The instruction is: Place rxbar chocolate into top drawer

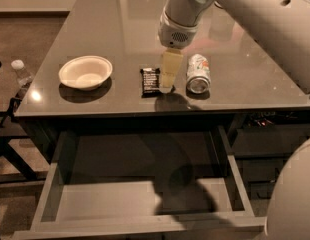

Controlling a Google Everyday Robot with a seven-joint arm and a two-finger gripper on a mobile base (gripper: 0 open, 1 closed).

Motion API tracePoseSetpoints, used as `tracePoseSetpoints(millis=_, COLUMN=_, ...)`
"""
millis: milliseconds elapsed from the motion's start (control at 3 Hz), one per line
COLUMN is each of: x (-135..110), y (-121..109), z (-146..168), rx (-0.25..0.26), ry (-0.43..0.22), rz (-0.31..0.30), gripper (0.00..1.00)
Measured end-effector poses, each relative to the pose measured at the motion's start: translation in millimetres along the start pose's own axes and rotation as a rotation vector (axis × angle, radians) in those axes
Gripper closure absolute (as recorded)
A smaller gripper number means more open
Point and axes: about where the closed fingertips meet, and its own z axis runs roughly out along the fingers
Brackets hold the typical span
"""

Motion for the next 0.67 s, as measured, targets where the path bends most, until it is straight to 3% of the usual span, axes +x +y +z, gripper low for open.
tracePoseSetpoints(millis=667, x=-2, y=5, z=12, rx=-0.016, ry=-0.015, rz=0.005, gripper=0.00)
